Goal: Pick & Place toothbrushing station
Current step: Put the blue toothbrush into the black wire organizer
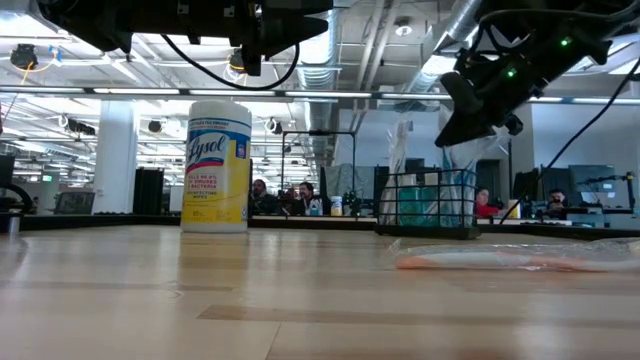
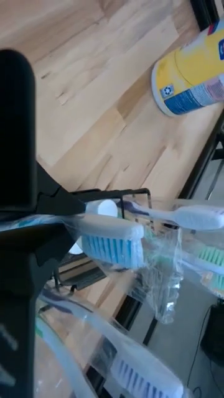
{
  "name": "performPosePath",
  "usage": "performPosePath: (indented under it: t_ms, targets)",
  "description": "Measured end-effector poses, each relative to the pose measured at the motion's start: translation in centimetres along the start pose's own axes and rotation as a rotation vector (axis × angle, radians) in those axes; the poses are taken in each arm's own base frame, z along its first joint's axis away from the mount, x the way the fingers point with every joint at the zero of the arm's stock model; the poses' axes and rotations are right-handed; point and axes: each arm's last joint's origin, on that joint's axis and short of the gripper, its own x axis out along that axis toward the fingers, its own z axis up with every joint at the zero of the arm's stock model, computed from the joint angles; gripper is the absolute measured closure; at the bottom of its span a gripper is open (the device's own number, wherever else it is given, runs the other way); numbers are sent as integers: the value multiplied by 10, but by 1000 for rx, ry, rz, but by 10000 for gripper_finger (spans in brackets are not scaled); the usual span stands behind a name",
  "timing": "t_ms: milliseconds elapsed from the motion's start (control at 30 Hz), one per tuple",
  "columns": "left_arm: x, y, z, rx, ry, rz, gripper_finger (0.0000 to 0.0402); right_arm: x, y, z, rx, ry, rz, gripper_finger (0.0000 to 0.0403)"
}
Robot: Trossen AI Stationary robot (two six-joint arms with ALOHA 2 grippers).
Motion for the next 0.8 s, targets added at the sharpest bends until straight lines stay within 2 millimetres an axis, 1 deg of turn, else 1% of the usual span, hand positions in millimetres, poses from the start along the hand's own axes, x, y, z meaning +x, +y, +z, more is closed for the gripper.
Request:
performPosePath:
  t_ms: [100,300,500,800]
  targets:
    - [0,0,0,0,0,0,251,0,-2,1,6,-1,-1,384]
    - [0,0,0,0,0,0,251,0,-1,-1,-17,12,15,345]
    - [0,0,0,0,0,0,251,-2,1,-2,-28,10,25,327]
    - [0,0,0,0,0,0,251,-14,-6,5,-34,-24,41,297]
